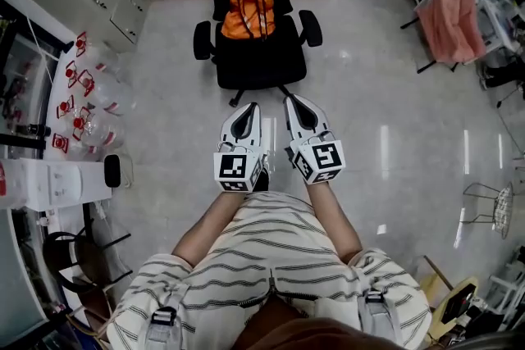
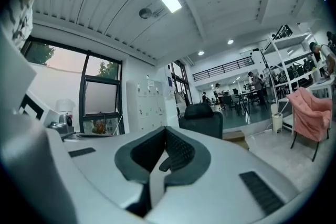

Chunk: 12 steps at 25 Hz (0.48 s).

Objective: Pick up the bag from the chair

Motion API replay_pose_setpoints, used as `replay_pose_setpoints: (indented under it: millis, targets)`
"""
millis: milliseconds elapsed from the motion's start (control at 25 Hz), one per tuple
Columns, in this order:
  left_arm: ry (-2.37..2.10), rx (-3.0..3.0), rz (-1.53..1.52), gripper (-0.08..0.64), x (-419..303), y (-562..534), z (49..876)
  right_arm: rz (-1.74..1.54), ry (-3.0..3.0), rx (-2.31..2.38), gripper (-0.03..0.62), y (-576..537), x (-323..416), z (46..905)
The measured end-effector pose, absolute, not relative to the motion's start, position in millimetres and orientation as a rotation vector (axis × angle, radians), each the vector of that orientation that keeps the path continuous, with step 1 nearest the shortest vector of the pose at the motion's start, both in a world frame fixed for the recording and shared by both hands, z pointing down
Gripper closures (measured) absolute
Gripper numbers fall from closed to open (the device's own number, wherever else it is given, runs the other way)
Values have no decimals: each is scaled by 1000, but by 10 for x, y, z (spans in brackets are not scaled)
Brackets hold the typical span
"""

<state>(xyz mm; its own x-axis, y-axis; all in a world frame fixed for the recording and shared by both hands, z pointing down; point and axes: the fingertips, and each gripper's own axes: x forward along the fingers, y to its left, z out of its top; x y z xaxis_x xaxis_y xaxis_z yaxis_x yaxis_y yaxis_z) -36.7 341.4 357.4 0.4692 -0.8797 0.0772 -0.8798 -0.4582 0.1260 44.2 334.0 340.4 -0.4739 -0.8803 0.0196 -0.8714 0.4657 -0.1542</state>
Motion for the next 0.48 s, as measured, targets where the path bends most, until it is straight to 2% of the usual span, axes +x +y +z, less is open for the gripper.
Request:
replay_pose_setpoints:
  millis: [480]
  targets:
    - [-1515, 2552, 6, 537, -636, 2239, 3529, -242, 2651, -1627, 574, 2138, 249, 3383]
